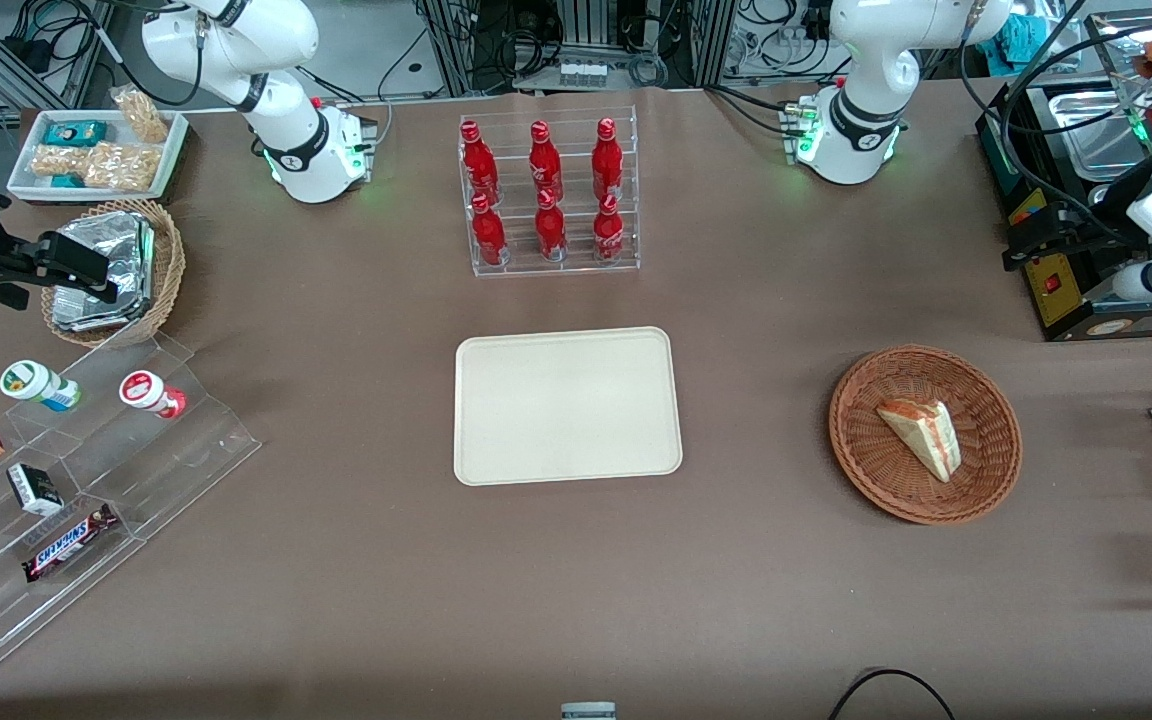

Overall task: Place sandwich from basket to tray
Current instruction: 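Move the left gripper over the sandwich in the woven basket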

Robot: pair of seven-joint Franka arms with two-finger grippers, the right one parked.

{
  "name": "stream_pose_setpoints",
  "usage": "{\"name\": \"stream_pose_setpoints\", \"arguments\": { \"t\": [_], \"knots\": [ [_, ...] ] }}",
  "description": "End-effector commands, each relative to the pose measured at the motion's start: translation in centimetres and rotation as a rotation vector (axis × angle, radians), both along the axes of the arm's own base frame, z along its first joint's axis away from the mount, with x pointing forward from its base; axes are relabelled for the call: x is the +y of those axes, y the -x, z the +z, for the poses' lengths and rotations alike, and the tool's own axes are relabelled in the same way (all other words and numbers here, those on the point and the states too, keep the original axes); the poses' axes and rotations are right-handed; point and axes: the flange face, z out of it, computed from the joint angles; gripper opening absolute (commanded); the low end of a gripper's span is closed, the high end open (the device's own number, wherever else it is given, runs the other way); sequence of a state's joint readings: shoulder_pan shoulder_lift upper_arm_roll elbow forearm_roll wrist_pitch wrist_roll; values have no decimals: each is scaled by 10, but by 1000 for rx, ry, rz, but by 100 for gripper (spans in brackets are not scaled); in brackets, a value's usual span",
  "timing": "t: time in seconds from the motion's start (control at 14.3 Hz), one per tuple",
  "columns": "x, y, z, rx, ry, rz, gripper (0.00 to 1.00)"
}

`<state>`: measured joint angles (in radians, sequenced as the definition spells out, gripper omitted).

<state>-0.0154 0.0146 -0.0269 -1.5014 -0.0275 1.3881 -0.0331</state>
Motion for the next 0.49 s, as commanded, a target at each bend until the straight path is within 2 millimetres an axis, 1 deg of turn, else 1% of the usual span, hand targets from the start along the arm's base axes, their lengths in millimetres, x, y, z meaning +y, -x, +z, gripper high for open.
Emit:
{"name": "stream_pose_setpoints", "arguments": {
  "t": [0.0,0.07,0.21,0.28,0.42],
  "knots": [
    [4,3,4,-5,-21,-9,100],
    [6,3,0,4,-22,-5,100],
    [6,-2,-43,93,-31,-10,100],
    [9,-3,-68,127,-71,-14,100],
    [12,-16,-116,112,-103,-22,100]
  ]
}}
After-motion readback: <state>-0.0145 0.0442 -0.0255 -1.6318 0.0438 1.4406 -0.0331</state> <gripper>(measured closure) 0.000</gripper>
